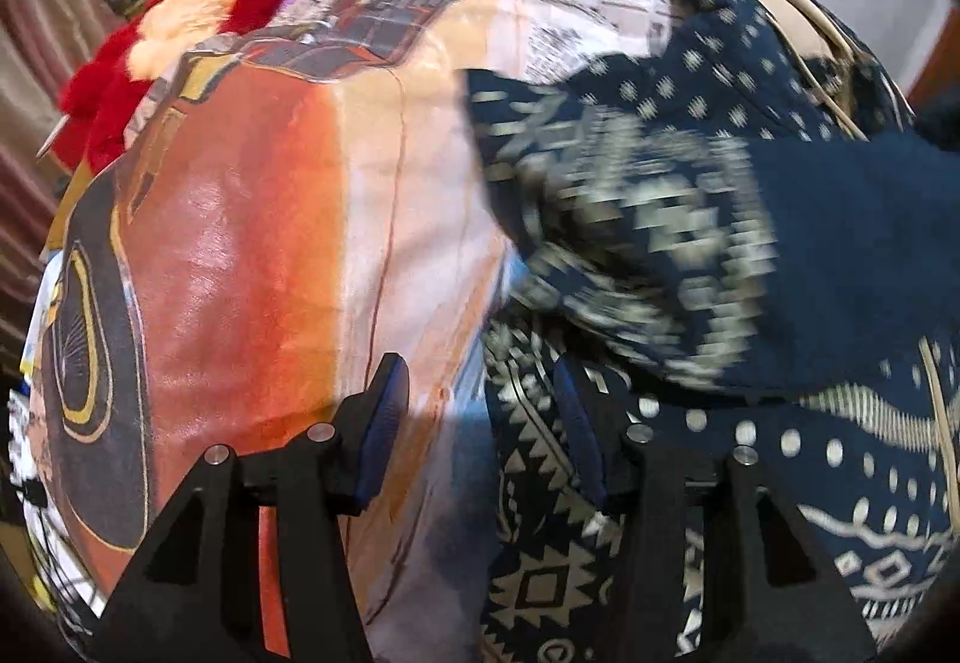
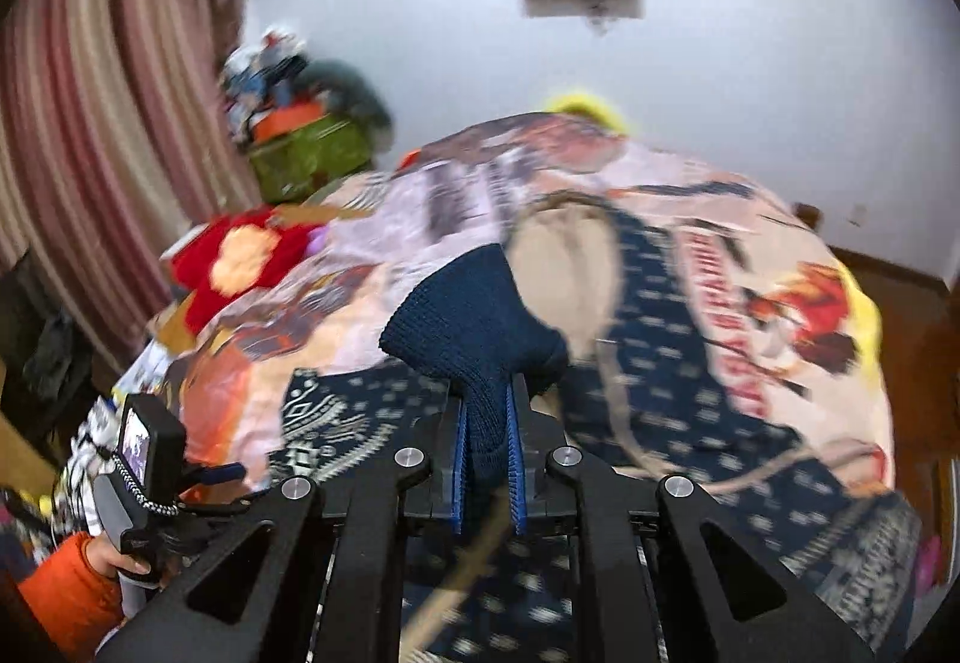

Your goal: Fold large clothes

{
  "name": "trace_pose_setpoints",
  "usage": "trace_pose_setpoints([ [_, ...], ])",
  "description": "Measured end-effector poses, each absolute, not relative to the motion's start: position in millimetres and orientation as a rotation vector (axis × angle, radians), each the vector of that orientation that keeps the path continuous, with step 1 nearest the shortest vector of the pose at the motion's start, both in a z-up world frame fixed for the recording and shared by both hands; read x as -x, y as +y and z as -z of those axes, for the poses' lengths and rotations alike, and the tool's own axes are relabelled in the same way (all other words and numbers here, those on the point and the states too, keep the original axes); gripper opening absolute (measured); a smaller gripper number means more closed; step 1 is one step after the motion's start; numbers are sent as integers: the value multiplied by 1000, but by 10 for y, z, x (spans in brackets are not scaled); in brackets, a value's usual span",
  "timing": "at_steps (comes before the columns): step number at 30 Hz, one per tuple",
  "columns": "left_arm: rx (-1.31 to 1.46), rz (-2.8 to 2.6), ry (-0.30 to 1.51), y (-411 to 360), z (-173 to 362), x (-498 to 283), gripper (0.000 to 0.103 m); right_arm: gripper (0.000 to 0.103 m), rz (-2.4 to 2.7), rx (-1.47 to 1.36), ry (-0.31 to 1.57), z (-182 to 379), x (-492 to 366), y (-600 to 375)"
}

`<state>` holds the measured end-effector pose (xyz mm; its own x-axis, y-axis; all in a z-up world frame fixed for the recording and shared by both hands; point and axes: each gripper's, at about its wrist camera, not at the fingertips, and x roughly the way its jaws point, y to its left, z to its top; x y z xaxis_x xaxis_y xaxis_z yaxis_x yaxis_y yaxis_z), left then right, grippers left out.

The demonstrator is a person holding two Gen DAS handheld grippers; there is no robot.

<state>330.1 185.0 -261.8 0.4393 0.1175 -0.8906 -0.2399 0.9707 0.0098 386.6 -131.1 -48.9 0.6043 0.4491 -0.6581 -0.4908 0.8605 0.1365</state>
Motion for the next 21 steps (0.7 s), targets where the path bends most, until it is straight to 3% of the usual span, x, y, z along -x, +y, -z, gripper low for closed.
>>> trace_pose_setpoints([
  [6,101,-341,1057,1785,2645,-3312,49,8,-451,-22,748,430,-3885,-2092],
  [21,104,-492,1041,1981,2510,-2902,51,8,-351,-142,1017,1276,-3894,-2812],
])
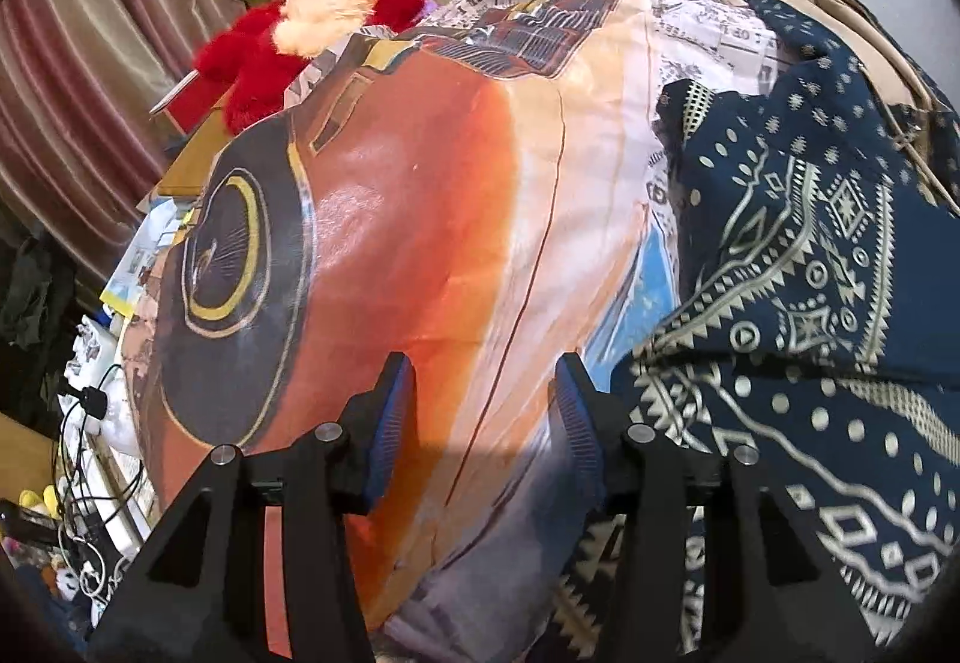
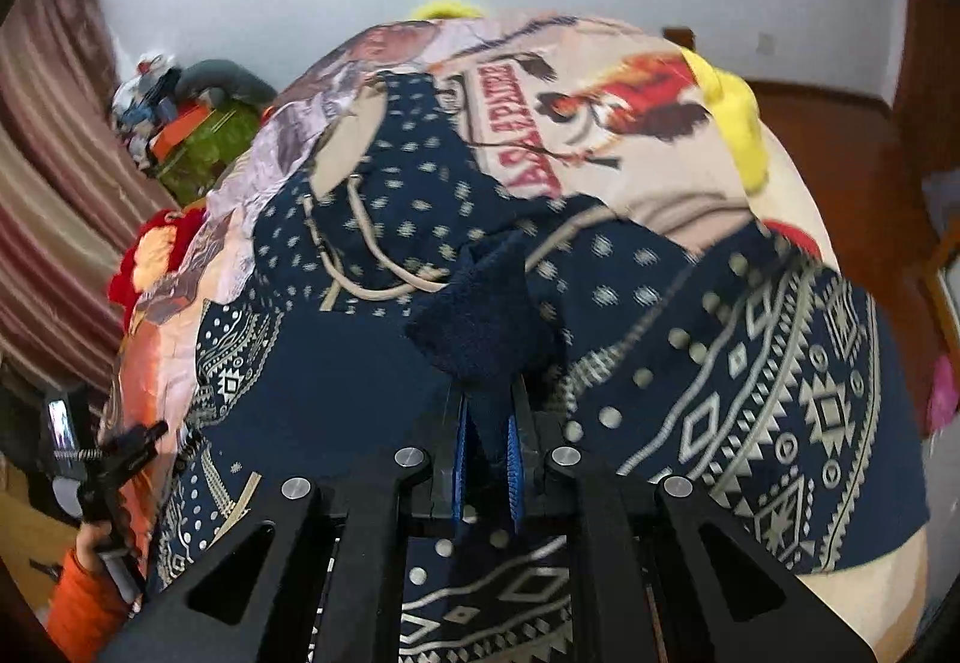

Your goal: Fold large clothes

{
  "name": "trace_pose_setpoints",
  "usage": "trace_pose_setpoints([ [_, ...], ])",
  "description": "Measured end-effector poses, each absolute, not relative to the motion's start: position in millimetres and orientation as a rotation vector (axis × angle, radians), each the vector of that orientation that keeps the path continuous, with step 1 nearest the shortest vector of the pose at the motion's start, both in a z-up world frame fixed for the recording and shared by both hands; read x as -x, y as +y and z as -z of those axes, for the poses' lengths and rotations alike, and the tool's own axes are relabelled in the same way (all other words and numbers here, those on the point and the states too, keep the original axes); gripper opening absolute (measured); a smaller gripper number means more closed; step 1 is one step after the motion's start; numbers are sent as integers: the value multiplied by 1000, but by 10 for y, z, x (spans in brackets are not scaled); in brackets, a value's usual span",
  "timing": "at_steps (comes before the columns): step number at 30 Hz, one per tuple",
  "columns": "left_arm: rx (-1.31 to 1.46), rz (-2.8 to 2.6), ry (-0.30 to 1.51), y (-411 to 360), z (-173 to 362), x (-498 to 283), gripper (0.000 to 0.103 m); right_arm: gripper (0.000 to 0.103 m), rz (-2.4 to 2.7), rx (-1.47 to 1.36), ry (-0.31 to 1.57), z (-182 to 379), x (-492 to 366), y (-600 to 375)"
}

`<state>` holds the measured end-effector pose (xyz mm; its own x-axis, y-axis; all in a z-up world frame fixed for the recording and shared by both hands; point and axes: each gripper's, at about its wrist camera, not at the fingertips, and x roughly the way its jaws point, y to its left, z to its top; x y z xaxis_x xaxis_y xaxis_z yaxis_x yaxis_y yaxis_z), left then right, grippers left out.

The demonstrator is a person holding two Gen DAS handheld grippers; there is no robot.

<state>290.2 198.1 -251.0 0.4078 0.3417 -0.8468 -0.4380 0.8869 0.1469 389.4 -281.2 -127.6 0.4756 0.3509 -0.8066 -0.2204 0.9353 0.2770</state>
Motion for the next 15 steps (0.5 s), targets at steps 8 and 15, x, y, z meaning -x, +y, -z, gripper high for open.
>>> trace_pose_setpoints([
  [8,92,-390,1023,1763,2326,-2965,51,9,-283,-73,1199,1476,-3854,-2829],
  [15,82,-255,996,1356,2032,-3232,52,9,-284,-172,1251,1534,-3838,-3006],
])
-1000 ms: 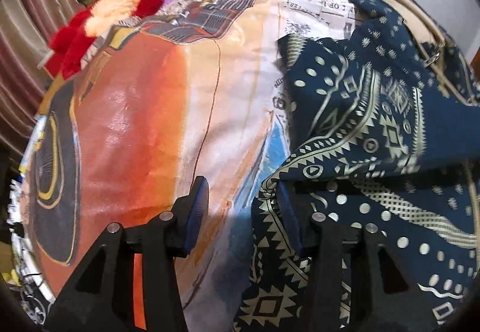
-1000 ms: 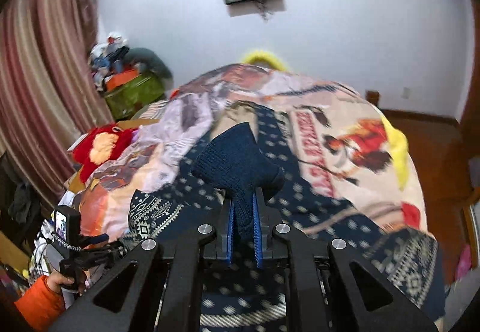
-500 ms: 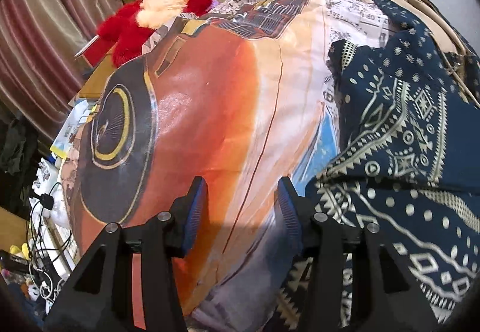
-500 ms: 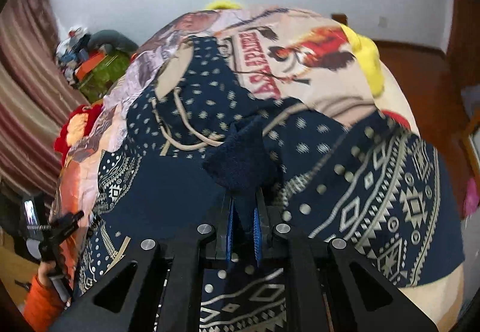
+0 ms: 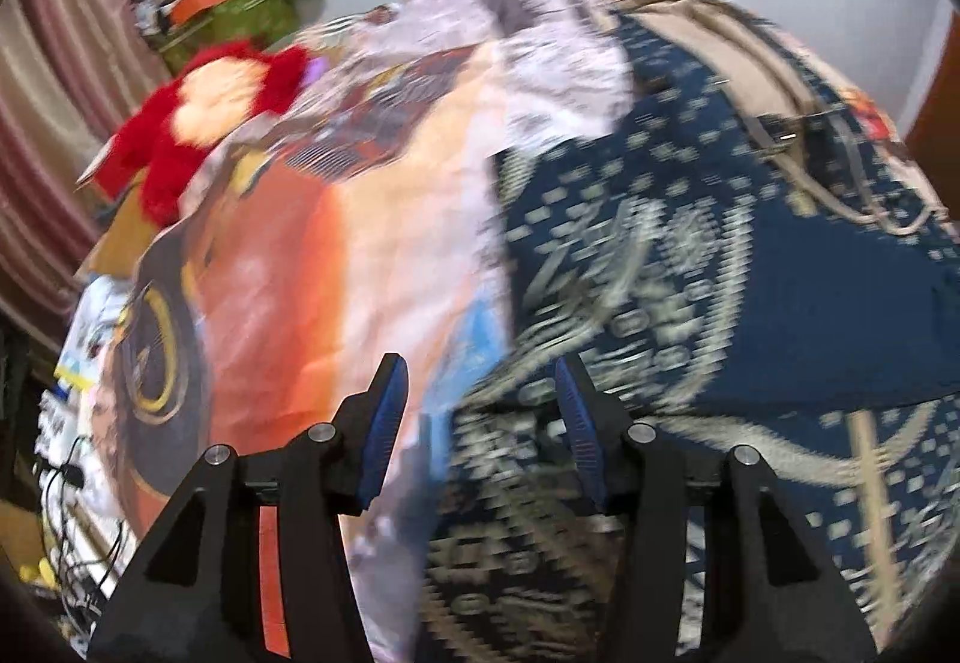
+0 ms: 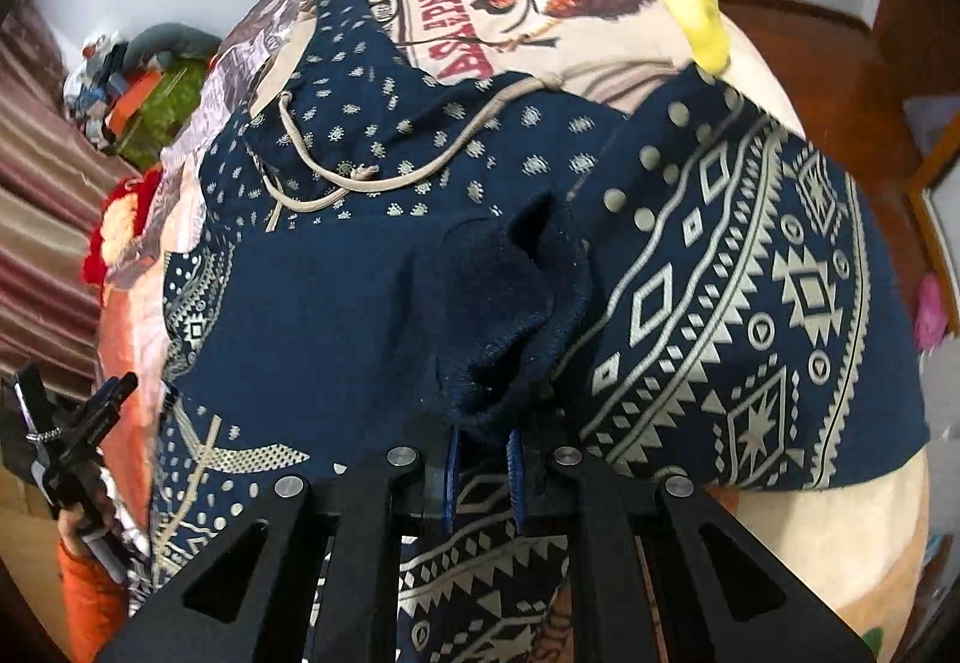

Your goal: Fold large clothes

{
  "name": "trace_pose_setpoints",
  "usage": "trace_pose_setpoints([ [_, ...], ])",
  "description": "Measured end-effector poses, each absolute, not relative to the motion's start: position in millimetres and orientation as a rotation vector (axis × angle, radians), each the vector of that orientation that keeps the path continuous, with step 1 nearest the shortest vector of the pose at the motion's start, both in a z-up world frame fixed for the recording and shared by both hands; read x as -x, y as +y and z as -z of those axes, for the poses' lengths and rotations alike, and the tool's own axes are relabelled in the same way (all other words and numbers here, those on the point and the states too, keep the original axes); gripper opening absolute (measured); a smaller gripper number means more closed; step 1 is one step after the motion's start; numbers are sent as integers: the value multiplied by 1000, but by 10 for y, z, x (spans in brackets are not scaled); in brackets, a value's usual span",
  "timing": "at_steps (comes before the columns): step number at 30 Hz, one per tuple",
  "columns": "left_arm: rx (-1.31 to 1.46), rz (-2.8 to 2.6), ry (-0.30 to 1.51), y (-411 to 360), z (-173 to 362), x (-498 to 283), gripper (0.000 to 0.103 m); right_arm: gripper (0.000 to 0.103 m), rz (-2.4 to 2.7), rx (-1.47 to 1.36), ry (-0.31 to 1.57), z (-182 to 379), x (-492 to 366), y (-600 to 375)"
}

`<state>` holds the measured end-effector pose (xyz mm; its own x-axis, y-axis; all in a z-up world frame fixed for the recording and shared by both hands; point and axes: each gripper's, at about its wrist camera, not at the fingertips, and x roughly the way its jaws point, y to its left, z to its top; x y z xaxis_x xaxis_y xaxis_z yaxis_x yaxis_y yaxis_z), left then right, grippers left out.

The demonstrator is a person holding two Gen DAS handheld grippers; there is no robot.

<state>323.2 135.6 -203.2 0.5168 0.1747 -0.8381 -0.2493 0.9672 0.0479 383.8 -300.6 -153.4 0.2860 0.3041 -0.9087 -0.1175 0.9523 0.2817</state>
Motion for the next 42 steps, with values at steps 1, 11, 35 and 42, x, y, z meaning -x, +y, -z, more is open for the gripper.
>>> trace_pose_setpoints([
  [1,89,-223,996,1273,1980,-3283,54,9,-288,-184,1260,1536,-3833,-3029],
  [11,20,23,1049,437,1971,-3758,74,9,-290,-122,1232,1343,-3634,-3258],
  [35,-131,47,1060,-222,1942,-3828,76,9,-247,-208,1037,1202,-3345,-3686],
  [42,-85,181,1022,-685,1713,-4004,76,80,-140,-398,1116,1167,-3242,-4302],
])
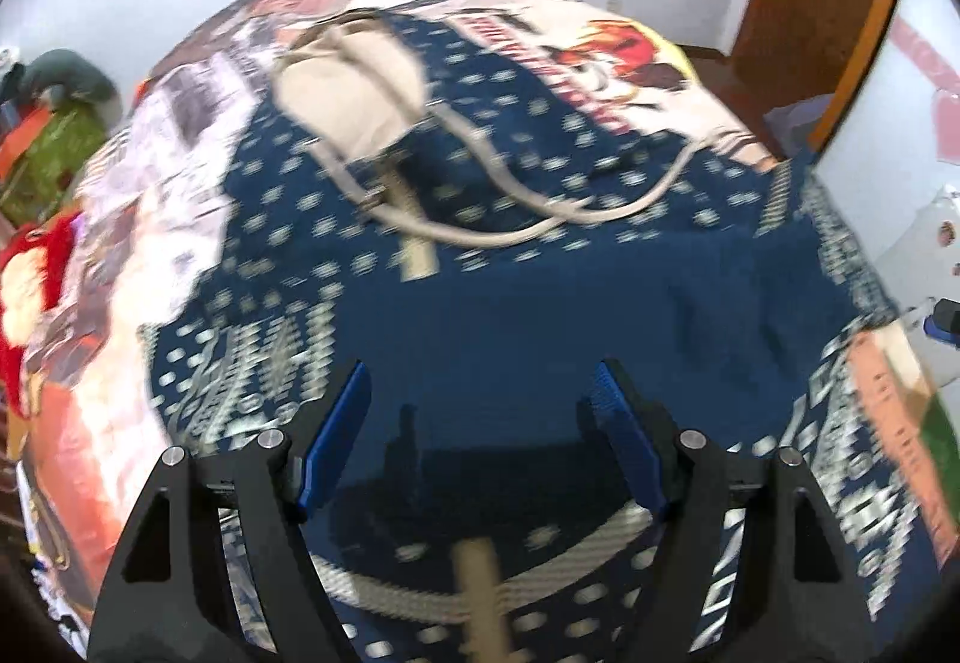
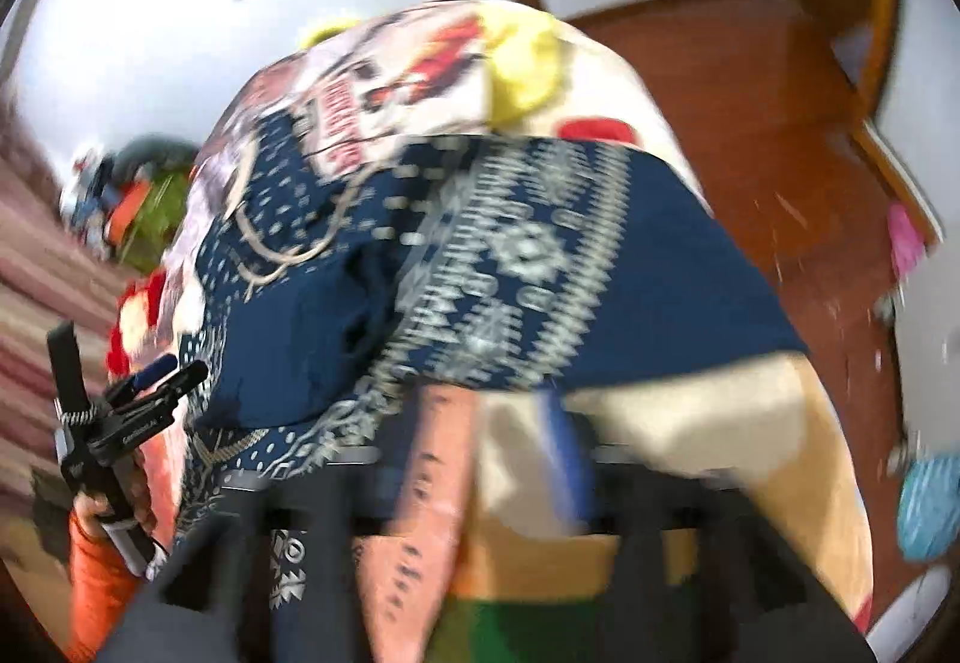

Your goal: Fold large clothes

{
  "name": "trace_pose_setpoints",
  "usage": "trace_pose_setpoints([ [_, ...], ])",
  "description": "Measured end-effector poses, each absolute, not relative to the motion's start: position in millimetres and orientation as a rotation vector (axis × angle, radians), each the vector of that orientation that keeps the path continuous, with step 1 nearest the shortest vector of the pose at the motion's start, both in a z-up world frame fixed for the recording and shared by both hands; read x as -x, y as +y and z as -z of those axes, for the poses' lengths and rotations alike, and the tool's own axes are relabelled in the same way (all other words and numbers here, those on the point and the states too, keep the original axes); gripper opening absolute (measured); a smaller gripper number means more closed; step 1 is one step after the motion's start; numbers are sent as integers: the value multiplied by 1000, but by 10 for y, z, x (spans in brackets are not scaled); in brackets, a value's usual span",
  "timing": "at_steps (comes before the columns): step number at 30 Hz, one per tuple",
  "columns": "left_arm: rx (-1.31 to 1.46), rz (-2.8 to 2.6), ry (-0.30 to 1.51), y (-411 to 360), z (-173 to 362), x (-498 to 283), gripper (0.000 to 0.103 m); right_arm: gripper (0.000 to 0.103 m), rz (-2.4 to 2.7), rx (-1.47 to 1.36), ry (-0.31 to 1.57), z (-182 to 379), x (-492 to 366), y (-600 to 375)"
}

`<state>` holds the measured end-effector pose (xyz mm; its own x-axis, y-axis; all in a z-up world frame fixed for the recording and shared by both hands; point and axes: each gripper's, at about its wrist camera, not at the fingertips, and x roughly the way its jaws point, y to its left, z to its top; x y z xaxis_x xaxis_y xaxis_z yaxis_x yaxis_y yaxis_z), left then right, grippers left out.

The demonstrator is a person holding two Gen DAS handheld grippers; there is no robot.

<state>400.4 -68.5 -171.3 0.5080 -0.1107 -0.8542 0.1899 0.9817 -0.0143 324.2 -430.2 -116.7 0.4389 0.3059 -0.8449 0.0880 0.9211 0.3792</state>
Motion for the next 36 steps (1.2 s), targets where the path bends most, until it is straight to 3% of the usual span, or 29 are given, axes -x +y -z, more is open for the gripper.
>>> trace_pose_setpoints([
  [1,-89,195,1026,-759,1724,-4035,76,92,-109,-440,1110,1170,-3190,-4433],
  [12,-120,307,1157,-1349,2093,-4367,76,89,19,-852,1170,1643,-3200,-5334],
  [16,-120,309,1150,-1399,2128,-4398,76,79,13,-927,1183,1881,-3317,-5398],
  [20,-111,312,1147,-1406,2152,-4435,79,63,49,-930,1157,1996,-3431,-5438],
  [28,-108,301,1140,-1424,2151,-4457,80,13,115,-901,1081,2039,-3541,-5560],
  [36,-72,256,1102,-1279,1947,-4411,80,5,78,-726,904,1450,-3512,-5417],
])
